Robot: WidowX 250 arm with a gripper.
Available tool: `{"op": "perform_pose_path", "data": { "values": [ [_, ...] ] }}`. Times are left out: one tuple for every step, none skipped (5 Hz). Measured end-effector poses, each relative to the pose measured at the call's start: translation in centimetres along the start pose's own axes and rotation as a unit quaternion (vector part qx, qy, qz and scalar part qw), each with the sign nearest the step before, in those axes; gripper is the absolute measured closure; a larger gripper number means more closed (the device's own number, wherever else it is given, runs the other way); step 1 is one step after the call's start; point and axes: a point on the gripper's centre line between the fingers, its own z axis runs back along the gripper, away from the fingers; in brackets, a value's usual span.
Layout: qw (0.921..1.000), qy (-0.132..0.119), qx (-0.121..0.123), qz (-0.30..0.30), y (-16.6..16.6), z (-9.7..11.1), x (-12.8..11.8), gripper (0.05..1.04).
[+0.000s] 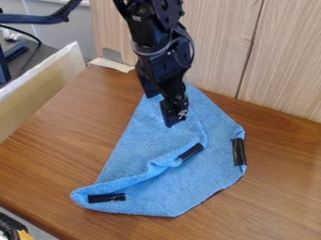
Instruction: Fold the cloth from right to left
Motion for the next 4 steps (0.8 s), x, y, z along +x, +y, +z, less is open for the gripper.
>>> {"op": "perform_pose_path", "data": {
  "values": [
    [0.9999,0.012,-0.007,0.005,-0.2,-0.6,-0.4,0.083],
    [0.9996,0.020,-0.019,-0.001,-1.8,-1.5,0.2,0.083],
    [0.9976,0.034,-0.039,0.047,-2.2,-2.7,2.1,0.083],
    [0.9957,0.037,-0.049,0.070,-3.6,-3.7,4.9,0.083]
  ]
}}
